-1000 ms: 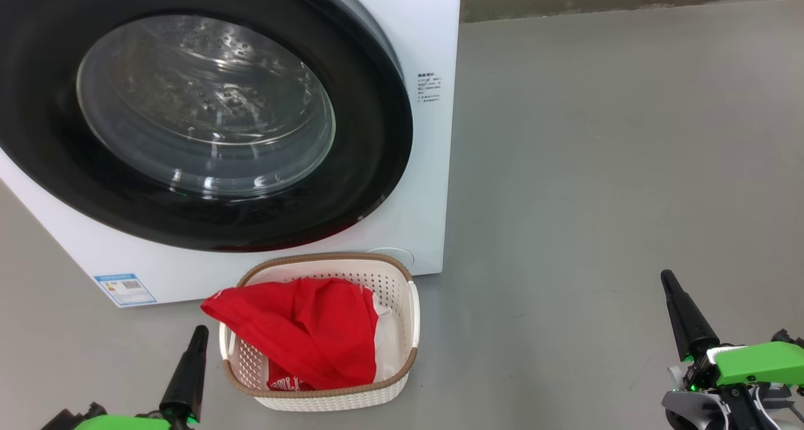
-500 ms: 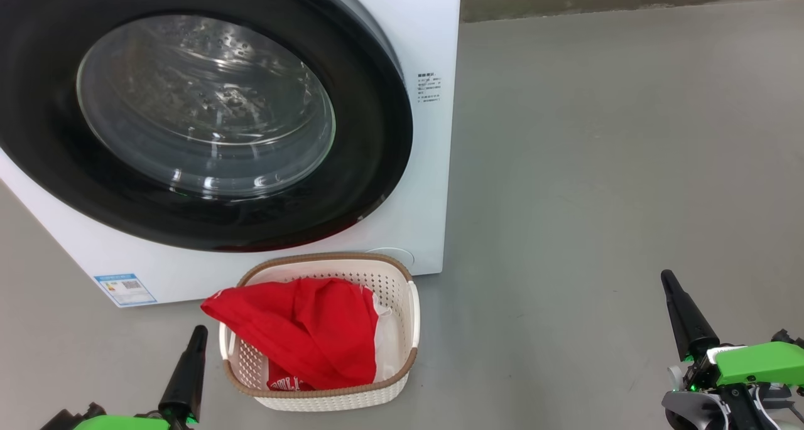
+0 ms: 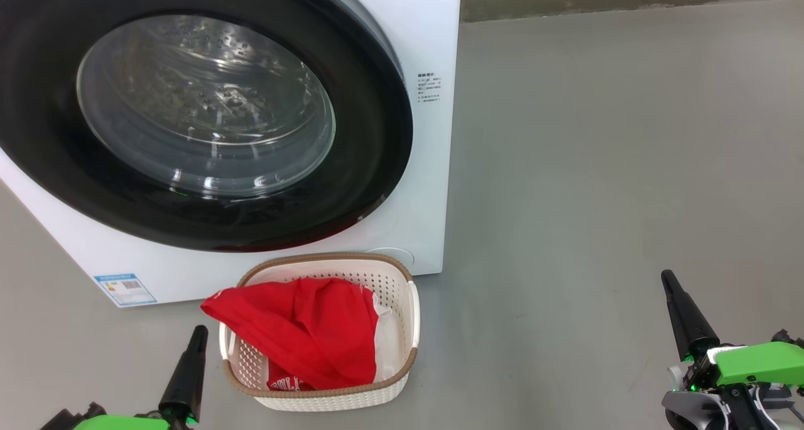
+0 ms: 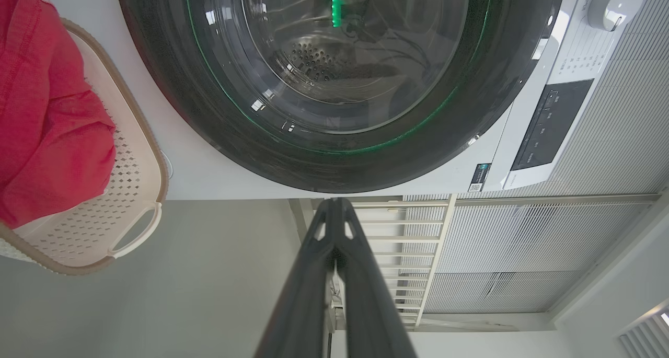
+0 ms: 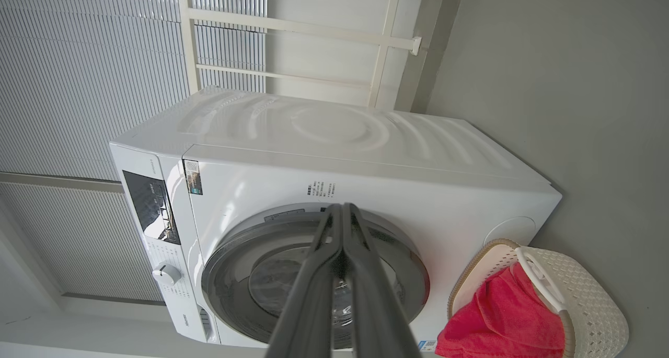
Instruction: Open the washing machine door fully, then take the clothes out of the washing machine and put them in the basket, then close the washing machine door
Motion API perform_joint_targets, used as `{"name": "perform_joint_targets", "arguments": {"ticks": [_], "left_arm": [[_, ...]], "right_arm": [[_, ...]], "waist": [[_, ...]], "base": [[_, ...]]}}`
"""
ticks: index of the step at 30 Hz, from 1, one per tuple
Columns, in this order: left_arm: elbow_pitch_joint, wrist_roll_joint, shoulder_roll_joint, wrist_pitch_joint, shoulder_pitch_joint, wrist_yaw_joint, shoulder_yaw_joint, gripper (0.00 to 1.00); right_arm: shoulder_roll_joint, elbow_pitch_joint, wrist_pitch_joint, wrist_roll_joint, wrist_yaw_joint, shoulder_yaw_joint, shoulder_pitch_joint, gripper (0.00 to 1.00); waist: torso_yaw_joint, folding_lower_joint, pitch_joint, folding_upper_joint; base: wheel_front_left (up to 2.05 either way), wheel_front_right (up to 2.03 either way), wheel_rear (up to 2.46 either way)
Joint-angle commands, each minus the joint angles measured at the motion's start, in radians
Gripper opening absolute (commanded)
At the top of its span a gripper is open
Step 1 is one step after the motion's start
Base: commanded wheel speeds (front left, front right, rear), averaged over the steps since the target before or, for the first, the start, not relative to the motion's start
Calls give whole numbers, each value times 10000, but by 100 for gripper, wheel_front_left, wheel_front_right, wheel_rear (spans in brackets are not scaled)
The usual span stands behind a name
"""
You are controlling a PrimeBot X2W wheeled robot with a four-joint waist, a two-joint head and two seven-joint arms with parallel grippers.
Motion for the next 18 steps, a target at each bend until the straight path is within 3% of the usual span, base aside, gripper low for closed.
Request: {"name": "perform_joint_targets", "arguments": {"ticks": [1,18], "left_arm": [[-263,68,84,53,-417,-71,371,0],[-263,85,70,69,-419,-71,392,0]], "right_arm": [[-56,-264,51,-10,4,142,-428,0],[-49,-264,58,-17,4,133,-429,0]], "waist": [[0,0,0,0],[0,0,0,0]], "base": [[0,0,0],[0,0,0]]}}
